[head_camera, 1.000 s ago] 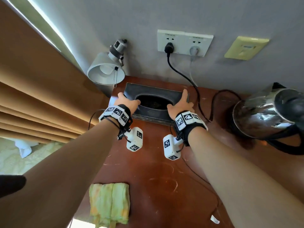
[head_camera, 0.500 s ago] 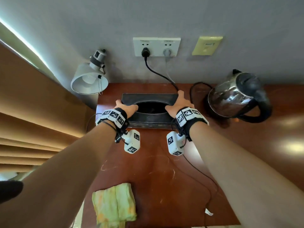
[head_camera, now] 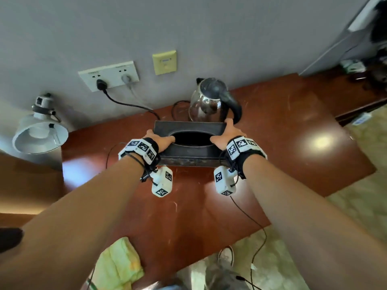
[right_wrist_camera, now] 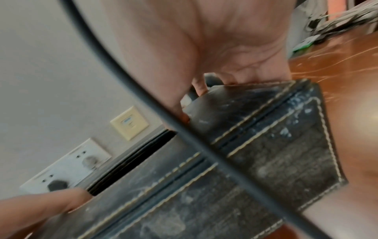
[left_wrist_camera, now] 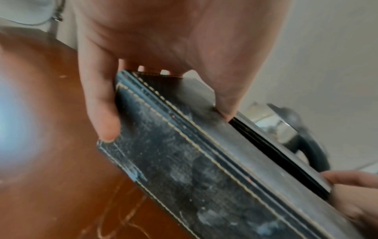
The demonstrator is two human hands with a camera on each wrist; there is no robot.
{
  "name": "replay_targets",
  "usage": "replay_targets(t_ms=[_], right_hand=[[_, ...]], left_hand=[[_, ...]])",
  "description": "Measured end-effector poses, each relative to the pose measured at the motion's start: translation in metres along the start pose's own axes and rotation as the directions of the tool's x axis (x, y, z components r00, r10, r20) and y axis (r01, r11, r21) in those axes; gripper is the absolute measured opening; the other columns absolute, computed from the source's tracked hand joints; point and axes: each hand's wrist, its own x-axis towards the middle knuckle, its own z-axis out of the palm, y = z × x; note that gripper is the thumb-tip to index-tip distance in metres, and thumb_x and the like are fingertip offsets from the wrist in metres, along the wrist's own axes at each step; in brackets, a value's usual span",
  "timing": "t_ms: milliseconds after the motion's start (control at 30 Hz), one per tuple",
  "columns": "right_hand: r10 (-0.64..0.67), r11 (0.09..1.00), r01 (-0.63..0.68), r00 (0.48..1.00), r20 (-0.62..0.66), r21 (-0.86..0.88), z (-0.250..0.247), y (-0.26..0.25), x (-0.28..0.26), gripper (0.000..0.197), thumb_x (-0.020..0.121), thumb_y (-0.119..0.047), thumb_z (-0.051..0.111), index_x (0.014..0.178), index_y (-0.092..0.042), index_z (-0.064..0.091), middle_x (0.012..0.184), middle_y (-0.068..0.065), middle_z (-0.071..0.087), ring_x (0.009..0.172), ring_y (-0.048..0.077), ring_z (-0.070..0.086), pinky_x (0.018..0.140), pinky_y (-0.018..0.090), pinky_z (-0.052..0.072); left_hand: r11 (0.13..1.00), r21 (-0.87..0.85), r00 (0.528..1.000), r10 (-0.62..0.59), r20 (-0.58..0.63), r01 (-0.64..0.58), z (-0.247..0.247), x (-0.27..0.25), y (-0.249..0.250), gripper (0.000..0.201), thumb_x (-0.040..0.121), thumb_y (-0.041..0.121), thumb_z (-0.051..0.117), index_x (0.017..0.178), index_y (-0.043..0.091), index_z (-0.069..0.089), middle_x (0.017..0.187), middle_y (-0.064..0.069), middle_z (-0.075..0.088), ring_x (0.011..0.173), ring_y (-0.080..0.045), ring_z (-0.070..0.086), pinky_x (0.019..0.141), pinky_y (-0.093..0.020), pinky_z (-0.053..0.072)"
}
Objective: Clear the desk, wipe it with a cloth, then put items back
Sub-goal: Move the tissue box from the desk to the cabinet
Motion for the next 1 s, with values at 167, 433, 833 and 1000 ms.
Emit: replay_targets(t_ms=[167, 433, 833, 1000], right_hand=[[0.053, 0.997, -0.051, 0.998, -0.038, 0.050, -0.046, 0.089, -0.010, 0.076, 0.087, -0.042, 0.065, 0.149, -0.029, 0.022, 0.105, 0.006, 0.059, 0.093, 0.033, 0.063, 0.079, 0.038, 0.053], [0.094, 0.992, -0.082, 0.987, -0.133, 0.097, -0.129, 0.246, -0.013, 0.081, 0.088, -0.046, 0.064, 0.153, -0.027, 0.019, 0.109, 0.008, 0.060, 0.091, 0.032, 0.057, 0.073, 0.036, 0.046], [0.178, 0.981, -0.154, 0.955, -0.239, 0.115, -0.238, 0.421, -0.003, 0.080, 0.090, -0.048, 0.061, 0.154, -0.027, 0.019, 0.137, 0.015, 0.055, 0.122, 0.041, 0.054, 0.092, 0.046, 0.047], [0.217, 0.973, -0.190, 0.944, -0.248, 0.131, -0.273, 0.471, 0.033, 0.081, 0.088, -0.046, 0.060, 0.155, -0.027, 0.018, 0.136, 0.015, 0.056, 0.119, 0.039, 0.056, 0.091, 0.046, 0.049]], left_hand=[[0.994, 0.075, 0.997, 0.071, 0.039, -0.074, 0.063, -0.039, 0.058, 0.105, 0.077, 0.063, 0.070, 0.154, 0.009, 0.021, 0.146, -0.016, 0.047, 0.125, -0.038, 0.053, 0.105, -0.043, 0.046], [0.974, 0.153, 0.986, 0.161, 0.050, -0.167, 0.189, -0.113, 0.157, 0.124, 0.062, 0.074, 0.068, 0.156, 0.009, 0.020, 0.148, -0.015, 0.047, 0.125, -0.037, 0.054, 0.105, -0.045, 0.047], [0.939, 0.209, 0.962, 0.272, 0.037, -0.273, 0.337, -0.194, 0.296, 0.096, 0.080, 0.061, 0.068, 0.151, 0.008, 0.031, 0.141, -0.016, 0.052, 0.115, -0.035, 0.058, 0.080, -0.034, 0.047], [0.927, 0.227, 0.955, 0.290, 0.067, -0.298, 0.388, -0.190, 0.359, 0.091, 0.082, 0.058, 0.069, 0.149, 0.008, 0.035, 0.139, -0.016, 0.053, 0.105, -0.033, 0.059, 0.075, -0.035, 0.044]])
